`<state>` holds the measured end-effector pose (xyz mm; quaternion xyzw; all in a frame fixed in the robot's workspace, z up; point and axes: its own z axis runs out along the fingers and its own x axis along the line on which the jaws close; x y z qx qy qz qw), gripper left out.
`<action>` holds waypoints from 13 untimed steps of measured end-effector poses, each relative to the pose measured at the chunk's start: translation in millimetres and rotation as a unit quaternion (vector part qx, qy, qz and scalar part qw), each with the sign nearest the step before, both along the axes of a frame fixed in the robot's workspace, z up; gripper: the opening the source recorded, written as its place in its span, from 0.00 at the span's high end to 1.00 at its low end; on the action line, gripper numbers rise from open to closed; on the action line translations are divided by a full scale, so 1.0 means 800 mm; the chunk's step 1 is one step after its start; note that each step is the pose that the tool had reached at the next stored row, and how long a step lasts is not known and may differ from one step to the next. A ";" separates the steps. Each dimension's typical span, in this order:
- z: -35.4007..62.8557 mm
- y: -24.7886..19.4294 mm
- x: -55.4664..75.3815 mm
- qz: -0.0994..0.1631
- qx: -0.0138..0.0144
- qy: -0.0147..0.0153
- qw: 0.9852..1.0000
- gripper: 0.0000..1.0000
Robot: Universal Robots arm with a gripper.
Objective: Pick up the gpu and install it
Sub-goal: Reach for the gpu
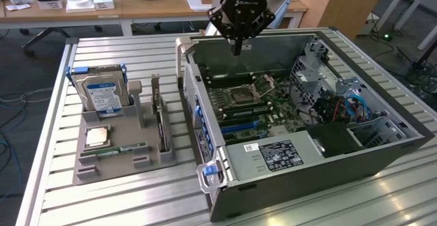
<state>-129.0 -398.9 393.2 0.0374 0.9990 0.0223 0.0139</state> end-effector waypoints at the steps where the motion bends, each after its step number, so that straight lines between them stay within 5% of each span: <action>1: 0.000 0.0000 -0.001 0.000 0.000 0.000 1.000 0.89; 13: 0.000 0.0000 -0.014 0.000 0.000 -0.002 1.000 0.89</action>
